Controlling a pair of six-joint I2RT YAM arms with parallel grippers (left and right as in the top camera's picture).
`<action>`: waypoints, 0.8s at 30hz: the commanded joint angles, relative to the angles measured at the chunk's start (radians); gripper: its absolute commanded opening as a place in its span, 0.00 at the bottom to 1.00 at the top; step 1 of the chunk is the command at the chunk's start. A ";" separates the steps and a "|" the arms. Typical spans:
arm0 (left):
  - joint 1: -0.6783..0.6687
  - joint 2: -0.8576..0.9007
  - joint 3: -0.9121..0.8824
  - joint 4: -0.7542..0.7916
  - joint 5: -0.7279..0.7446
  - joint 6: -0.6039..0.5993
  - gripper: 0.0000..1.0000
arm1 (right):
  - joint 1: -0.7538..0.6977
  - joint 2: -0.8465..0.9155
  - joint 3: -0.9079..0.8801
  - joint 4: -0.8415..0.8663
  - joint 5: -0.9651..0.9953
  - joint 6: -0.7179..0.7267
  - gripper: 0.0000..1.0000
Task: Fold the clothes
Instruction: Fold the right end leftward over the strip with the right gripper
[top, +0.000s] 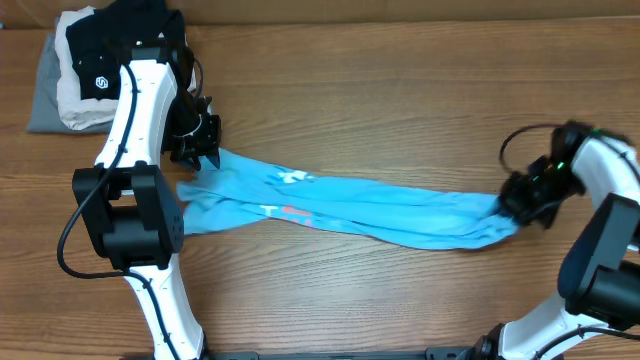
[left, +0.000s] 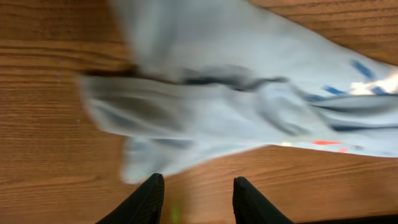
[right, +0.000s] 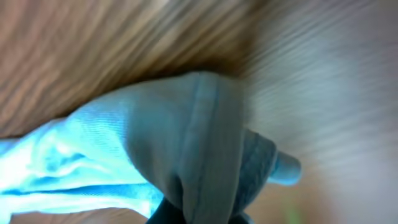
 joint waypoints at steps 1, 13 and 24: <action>-0.014 -0.013 -0.003 0.004 0.011 0.023 0.40 | -0.004 -0.007 0.190 -0.099 0.190 0.059 0.04; -0.065 -0.013 -0.003 0.046 0.011 0.023 0.44 | 0.290 -0.007 0.284 -0.087 0.000 0.036 0.04; -0.075 -0.013 -0.003 0.046 0.011 0.024 0.45 | 0.563 -0.007 0.282 0.010 -0.079 0.071 0.04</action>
